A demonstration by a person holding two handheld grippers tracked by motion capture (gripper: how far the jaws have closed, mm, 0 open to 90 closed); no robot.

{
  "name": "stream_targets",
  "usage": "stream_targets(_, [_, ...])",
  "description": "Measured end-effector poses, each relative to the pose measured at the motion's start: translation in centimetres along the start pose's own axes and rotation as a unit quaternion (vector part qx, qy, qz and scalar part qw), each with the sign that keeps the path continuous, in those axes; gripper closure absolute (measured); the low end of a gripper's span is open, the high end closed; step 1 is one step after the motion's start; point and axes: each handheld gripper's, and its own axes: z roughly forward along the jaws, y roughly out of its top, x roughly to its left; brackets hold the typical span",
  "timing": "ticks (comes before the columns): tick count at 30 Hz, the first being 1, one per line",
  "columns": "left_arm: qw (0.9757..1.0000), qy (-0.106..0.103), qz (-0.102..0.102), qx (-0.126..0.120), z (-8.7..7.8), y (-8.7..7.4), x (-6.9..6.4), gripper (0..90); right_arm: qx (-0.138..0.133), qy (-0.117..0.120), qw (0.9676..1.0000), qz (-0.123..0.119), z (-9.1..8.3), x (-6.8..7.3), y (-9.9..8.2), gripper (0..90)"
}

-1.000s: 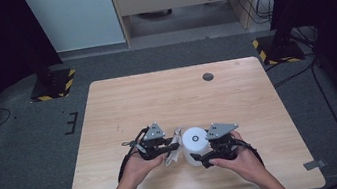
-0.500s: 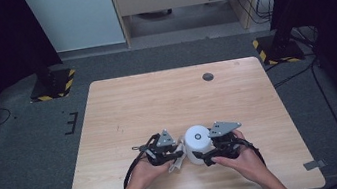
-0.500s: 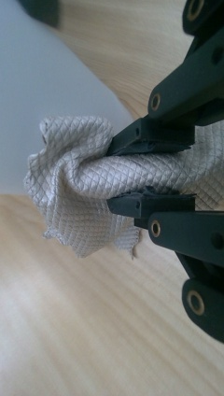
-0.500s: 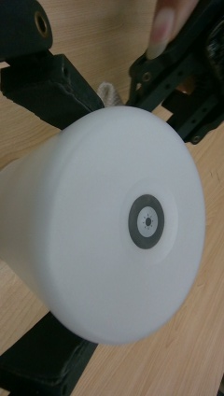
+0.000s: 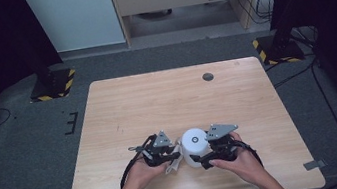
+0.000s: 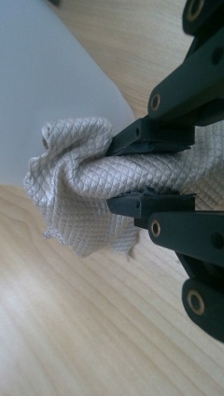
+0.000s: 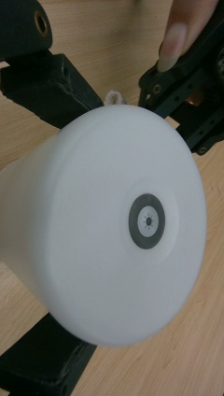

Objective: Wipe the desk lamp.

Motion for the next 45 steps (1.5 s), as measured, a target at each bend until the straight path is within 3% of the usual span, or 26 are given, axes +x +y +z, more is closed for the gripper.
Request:
stream_targets(2, [1.0, 0.004, -0.002, -0.006, -0.2, 0.1, -0.1, 71.9, 0.001, 0.0, 1.0, 0.0, 0.0, 0.0, 0.0, 8.9])
stream_targets(7, [0.9985, 0.012, -0.011, -0.052, -2.2, 1.0, 0.1, 71.9, 0.003, 0.002, 1.0, 0.0, 0.1, 0.1, 0.1, 8.9])
stream_targets(12, [0.9967, 0.002, -0.032, -0.074, -2.5, 0.8, 0.7, 71.9, 0.007, 0.005, 1.0, -0.002, 0.3, 0.5, 0.3, 8.8])
stream_targets(21, [0.9999, 0.009, -0.009, -0.007, -0.3, -0.3, 0.6, 72.0, 0.014, 0.013, 0.9998, -0.004, 0.4, 0.9, 0.5, 8.8])
stream_targets(24, [0.9999, 0.01, -0.009, -0.004, -0.3, -0.4, 0.6, 72.0, 0.014, 0.011, 0.9998, -0.004, 0.5, 0.9, 0.5, 8.8])
stream_targets(28, [0.9988, 0.012, -0.019, -0.043, -1.8, 0.3, 0.7, 72.0, 0.012, 0.01, 0.9999, -0.005, 0.5, 1.0, 0.4, 8.8])
stream_targets(30, [0.997, 0.013, -0.021, -0.073, -3.1, 1.0, 0.9, 72.0, 0.012, 0.01, 0.9999, -0.006, 0.5, 1.0, 0.4, 8.8])
stream_targets(32, [0.9962, 0.011, -0.022, -0.083, -3.7, 1.4, 1.1, 72.0, 0.012, 0.011, 0.9998, -0.007, 0.5, 1.1, 0.4, 8.8])
stream_targets(35, [0.9973, 0.005, -0.02, -0.071, -3.1, 1.2, 1.0, 72.0, 0.011, 0.013, 0.9998, -0.007, 0.6, 1.1, 0.4, 8.8])
stream_targets(38, [0.9991, 0.007, -0.016, -0.039, -1.8, 0.6, 0.8, 72.1, 0.012, 0.013, 0.9998, -0.007, 0.6, 1.1, 0.4, 8.8])
stream_targets(45, [1.0, 0.009, -0.004, -0.002, -0.2, -0.1, 0.8, 72.1, 0.013, 0.012, 0.9998, -0.01, 0.6, 1.0, 0.4, 8.7])
